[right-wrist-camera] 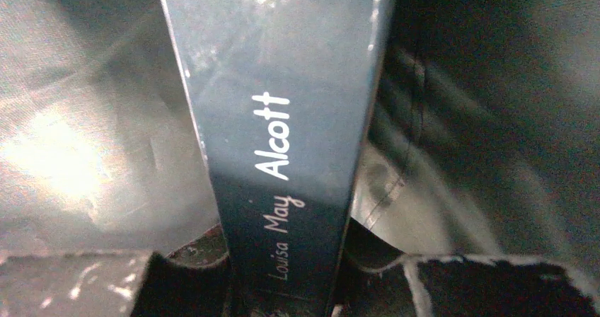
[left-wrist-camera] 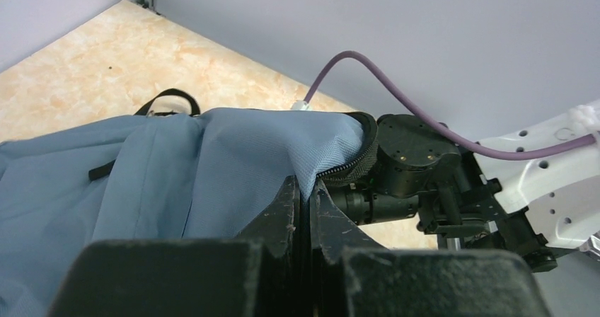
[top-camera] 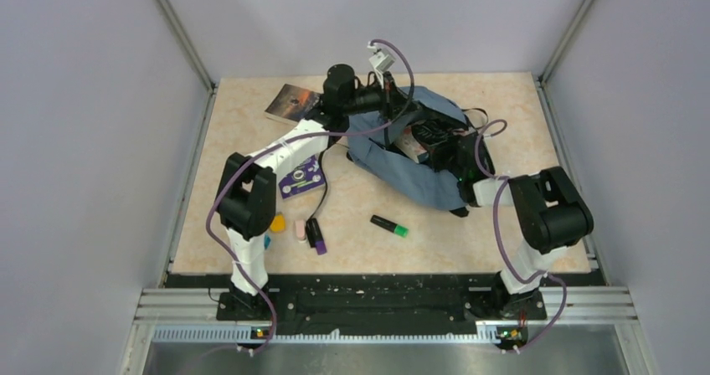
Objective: Pack the student bag
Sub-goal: Place the book in the student bag.
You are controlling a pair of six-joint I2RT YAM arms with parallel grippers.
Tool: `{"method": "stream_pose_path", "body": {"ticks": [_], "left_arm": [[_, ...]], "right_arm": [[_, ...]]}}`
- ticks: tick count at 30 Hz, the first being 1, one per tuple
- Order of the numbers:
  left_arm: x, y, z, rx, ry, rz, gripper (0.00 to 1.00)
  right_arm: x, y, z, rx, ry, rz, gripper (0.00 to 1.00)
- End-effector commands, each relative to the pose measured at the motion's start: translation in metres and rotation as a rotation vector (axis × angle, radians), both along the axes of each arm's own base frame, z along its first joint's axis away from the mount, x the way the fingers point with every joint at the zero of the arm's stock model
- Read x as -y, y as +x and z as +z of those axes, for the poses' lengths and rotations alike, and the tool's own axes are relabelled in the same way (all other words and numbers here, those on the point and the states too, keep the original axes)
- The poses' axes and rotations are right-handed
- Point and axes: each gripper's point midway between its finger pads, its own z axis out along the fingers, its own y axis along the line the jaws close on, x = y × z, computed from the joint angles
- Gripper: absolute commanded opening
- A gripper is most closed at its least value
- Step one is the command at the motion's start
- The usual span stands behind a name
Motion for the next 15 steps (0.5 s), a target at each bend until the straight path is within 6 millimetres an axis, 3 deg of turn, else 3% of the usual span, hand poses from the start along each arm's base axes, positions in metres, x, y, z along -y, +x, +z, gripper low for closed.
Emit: {"method": "stream_pose_path", "body": {"ticks": [1, 6, 12, 15], "left_arm": [[-0.002, -0.009, 0.057, 0.117, -0.097, -0.085, 0.00], [-0.001, -0.008, 0.059, 0.105, -0.110, -0.100, 0.00], [-0.003, 0.001, 0.055, 0.095, -0.104, -0.076, 0.00], [-0.003, 0.002, 0.052, 0.089, -0.102, -0.073, 0.00]], "right_arm": [[-0.022, 0.018, 0.043, 0.176, 0.014, 0.092, 0.00], [-0.043, 0.001, 0.025, 0.164, -0.015, 0.223, 0.00], [-0.039, -0.027, 0.021, 0.176, -0.076, 0.248, 0.00], [-0.037, -0.028, 0.028, 0.215, -0.124, 0.257, 0.00]]}}
